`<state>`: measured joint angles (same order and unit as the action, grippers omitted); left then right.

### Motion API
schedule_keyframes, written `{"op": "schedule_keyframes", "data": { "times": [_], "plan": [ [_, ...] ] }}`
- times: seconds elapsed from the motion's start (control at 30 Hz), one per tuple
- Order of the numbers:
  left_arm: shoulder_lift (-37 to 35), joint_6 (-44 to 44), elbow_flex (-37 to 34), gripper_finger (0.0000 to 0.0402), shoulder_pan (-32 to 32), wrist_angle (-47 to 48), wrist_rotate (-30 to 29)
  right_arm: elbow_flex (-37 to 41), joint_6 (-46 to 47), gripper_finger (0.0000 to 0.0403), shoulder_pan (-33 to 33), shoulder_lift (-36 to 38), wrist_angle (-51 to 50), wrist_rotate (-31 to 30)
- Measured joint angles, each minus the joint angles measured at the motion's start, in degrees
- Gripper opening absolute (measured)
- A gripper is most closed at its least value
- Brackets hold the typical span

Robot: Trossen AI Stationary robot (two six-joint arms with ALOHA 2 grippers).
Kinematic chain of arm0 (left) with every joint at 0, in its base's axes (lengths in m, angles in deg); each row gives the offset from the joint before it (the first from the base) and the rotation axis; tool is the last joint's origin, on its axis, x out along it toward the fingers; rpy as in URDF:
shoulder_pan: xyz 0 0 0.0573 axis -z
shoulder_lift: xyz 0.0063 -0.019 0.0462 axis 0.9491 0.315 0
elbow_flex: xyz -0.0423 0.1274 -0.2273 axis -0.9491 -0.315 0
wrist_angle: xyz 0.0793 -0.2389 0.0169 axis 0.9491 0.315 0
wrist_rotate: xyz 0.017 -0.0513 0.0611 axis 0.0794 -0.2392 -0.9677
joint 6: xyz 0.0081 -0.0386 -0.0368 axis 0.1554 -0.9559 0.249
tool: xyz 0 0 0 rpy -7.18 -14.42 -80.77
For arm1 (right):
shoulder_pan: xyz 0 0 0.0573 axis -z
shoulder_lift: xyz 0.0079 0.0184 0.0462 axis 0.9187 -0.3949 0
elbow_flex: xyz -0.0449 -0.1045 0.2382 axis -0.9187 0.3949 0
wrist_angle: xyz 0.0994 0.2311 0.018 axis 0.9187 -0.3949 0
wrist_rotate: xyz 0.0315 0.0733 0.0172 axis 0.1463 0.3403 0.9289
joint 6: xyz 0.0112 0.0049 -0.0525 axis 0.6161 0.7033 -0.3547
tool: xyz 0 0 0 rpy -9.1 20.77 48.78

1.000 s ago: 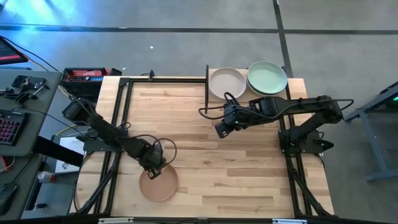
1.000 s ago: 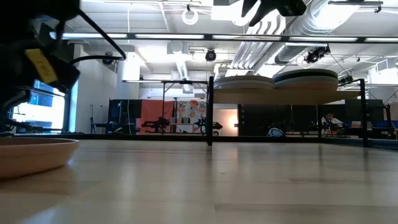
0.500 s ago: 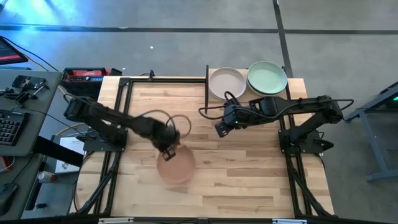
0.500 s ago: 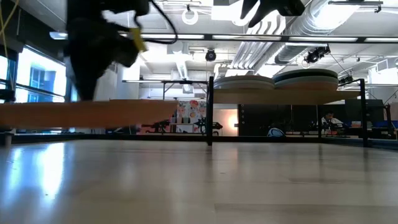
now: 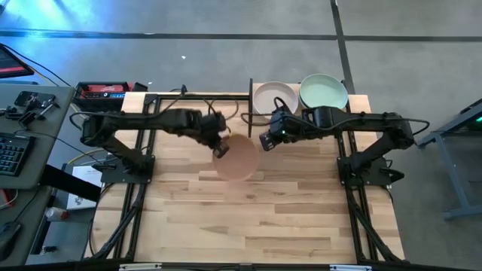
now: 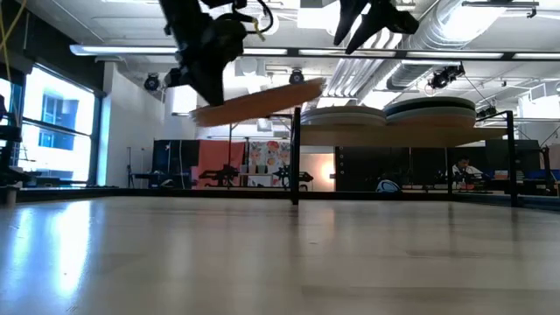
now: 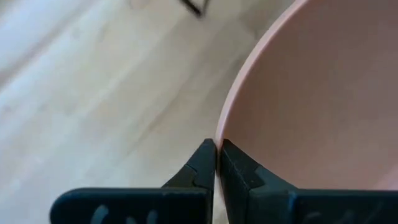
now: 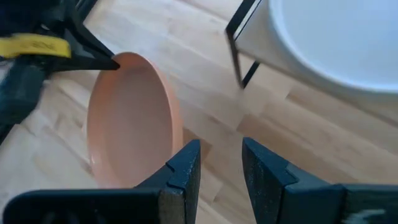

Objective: Place and stack plates onto a shelf
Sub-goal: Stack the brown plate on top of the light brown plate on the shelf

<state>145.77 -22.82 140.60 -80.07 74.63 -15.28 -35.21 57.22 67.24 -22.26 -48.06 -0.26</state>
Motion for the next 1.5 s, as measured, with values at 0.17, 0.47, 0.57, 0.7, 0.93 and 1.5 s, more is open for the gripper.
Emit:
{"op": "schedule_keyframes", "data": {
  "times": [0.17,0.47,0.57,0.7,0.93,1.5],
  "plan": [
    [0.00,2.83,2.55,0.0001,-3.87,-2.17,-0.37,0.00,-3.40,0.0096,3.10,-0.01,1.37,-0.04],
    [0.02,5.66,3.86,0.0001,-8.04,-7.01,-0.52,0.02,-8.45,0.0096,6.74,-0.01,3.97,1.32],
    [0.02,6.01,3.88,0.0001,-8.83,-8.85,-0.50,0.02,-9.73,0.0096,7.46,-0.01,4.93,1.48],
    [0.02,6.98,3.88,0.0001,-9.52,-10.75,-0.48,0.02,-10.16,0.0096,8.24,-0.01,5.03,1.67],
    [0.02,7.08,3.88,0.0001,-10.96,-11.52,-1.35,0.02,-10.18,0.0096,8.91,-0.01,5.14,3.20],
    [0.02,7.27,3.99,0.0001,-12.12,-18.55,1.05,0.02,-10.21,0.0093,8.91,-0.70,5.08,2.72]
  ]
}}
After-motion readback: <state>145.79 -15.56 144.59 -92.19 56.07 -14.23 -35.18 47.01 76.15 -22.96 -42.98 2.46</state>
